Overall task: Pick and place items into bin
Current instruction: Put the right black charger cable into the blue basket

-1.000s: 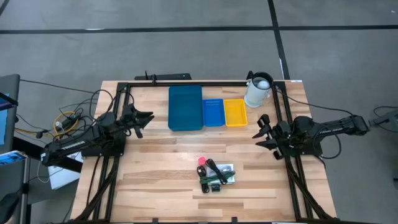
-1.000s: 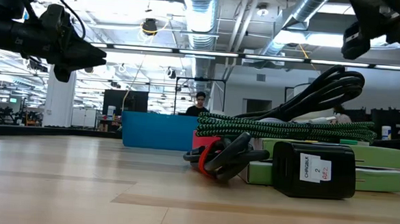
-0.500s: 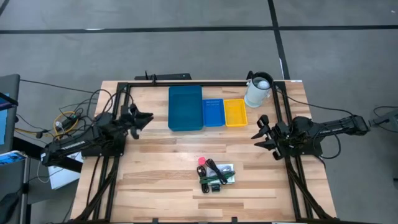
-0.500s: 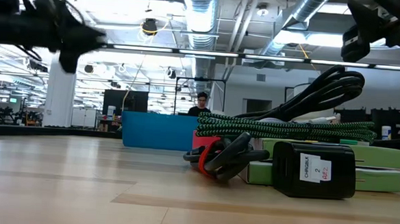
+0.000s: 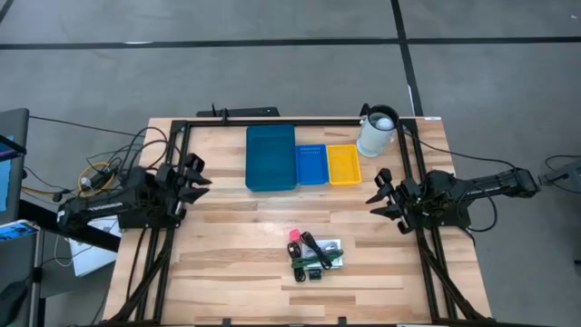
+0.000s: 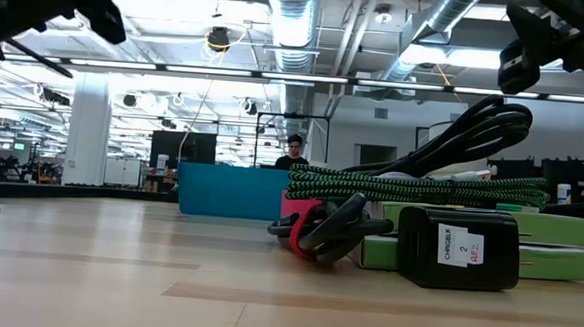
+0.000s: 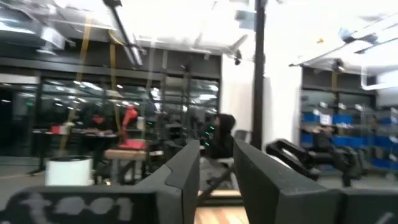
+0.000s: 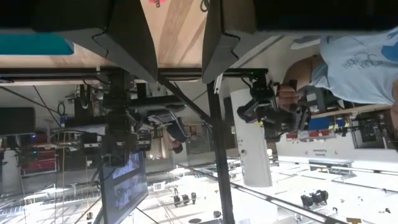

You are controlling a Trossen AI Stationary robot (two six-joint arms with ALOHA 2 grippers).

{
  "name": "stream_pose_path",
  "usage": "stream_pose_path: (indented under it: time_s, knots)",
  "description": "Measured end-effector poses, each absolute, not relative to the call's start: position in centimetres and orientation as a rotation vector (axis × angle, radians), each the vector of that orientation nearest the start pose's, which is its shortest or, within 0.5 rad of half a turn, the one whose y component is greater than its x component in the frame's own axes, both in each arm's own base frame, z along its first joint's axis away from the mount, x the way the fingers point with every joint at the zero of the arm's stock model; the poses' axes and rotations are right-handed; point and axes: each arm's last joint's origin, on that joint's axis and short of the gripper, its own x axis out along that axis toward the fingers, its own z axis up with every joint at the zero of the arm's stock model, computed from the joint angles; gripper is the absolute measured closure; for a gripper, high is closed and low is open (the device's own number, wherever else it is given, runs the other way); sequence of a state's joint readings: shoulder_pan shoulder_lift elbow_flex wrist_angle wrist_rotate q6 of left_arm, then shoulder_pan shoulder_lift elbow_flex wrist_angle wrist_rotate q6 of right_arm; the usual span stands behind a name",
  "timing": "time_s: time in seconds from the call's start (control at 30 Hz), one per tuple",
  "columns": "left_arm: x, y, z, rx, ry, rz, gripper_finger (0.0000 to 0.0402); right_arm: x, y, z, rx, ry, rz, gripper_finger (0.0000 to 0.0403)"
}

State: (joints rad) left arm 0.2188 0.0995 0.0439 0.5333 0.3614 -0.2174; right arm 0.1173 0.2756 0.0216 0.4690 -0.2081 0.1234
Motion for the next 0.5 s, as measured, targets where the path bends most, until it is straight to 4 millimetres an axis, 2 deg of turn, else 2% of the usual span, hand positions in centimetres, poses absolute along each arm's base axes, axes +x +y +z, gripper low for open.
stream_pose_path:
  time_s: [0.27, 0.5]
  knots:
    - [11.8, 0.9, 24.7, 0.006, -0.316, -0.214, 0.0363, 11.1, 1.9, 19.2, 0.112, -0.196, 0.337, 0.0281]
    - [17.0, 1.4, 26.8, 0.104, -0.133, -0.212, 0.0372, 11.1, 1.9, 19.2, 0.112, -0.197, 0.337, 0.0281]
